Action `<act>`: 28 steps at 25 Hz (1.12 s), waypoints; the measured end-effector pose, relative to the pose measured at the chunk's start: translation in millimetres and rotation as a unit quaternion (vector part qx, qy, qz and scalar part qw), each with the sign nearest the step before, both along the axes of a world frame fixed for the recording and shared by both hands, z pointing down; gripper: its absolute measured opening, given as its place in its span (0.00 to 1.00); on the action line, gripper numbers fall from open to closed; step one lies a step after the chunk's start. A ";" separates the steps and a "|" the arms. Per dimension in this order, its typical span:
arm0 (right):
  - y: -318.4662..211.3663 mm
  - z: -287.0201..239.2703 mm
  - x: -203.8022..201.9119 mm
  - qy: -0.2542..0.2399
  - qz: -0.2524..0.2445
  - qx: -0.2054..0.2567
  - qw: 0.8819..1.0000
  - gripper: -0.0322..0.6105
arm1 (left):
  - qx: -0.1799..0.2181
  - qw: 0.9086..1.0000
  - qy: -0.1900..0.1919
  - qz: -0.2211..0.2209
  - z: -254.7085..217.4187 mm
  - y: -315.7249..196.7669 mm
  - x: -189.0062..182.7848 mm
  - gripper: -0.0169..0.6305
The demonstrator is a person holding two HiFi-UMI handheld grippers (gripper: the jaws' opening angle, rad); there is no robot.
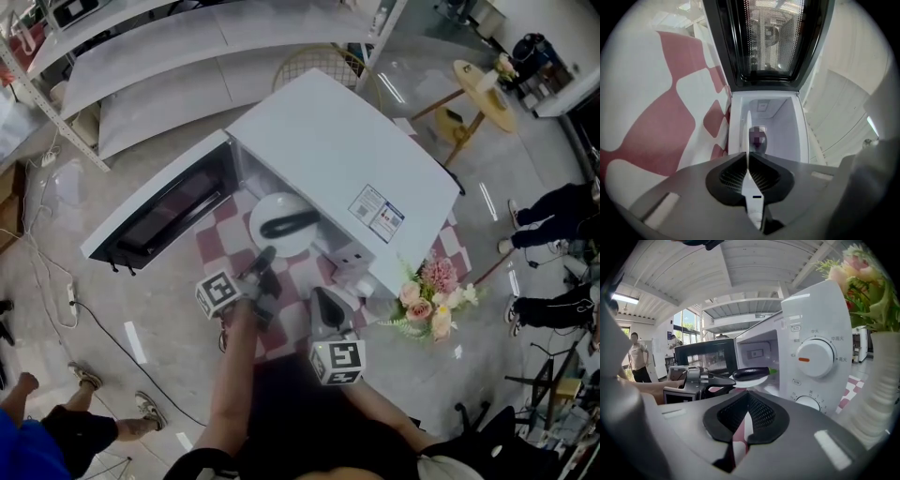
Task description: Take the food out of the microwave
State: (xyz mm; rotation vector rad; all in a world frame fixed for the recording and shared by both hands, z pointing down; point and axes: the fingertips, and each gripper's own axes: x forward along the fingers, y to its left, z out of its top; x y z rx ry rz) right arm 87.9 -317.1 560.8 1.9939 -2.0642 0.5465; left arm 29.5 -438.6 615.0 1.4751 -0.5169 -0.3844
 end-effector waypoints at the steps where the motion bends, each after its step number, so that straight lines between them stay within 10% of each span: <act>1: 0.2 -0.3 -0.6 0.000 -0.002 0.000 1.000 0.05 | 0.001 1.000 0.000 -0.002 -0.6 0.6 -2.2 0.06; 28: 20.1 -10.8 -13.8 -0.007 -0.069 0.001 0.998 0.05 | -0.003 0.995 0.011 -0.100 -15.6 40.4 -53.3 0.06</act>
